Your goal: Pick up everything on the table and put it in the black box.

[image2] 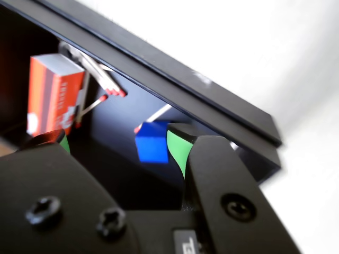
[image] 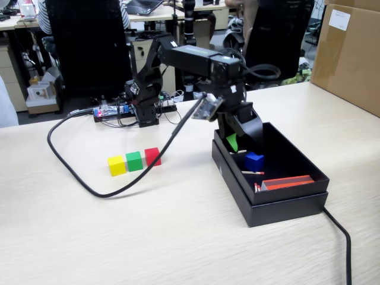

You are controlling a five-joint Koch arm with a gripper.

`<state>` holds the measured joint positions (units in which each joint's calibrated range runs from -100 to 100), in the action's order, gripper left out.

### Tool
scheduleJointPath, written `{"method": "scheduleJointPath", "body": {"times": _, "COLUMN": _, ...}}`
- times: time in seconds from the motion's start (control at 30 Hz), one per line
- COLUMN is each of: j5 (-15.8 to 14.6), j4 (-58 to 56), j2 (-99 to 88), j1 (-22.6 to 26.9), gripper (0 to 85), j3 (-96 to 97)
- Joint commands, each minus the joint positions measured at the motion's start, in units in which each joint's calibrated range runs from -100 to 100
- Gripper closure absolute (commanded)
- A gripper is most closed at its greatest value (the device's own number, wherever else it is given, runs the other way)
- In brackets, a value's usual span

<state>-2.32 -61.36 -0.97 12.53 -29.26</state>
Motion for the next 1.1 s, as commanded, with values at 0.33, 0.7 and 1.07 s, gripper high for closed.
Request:
{"method": "scheduleJointPath", "body": {"times": 0.33, "j5": 11.8, "j4": -0.4, "j2": -47.2, "j1": -17.1, "gripper": 38.6, "j3": 27.5}}
{"method": "scheduleJointPath", "body": {"times": 0.7, "j5": 19.0, "j4": 4.1, "j2": -35.1, "j1": -27.3, "gripper": 37.8, "j3": 44.5}}
{"method": "scheduleJointPath", "body": {"times": 1.07, "j5": 20.0, "j4": 10.3, "j2": -23.3, "j1": -29.1, "gripper": 39.9, "j3": 46.6}}
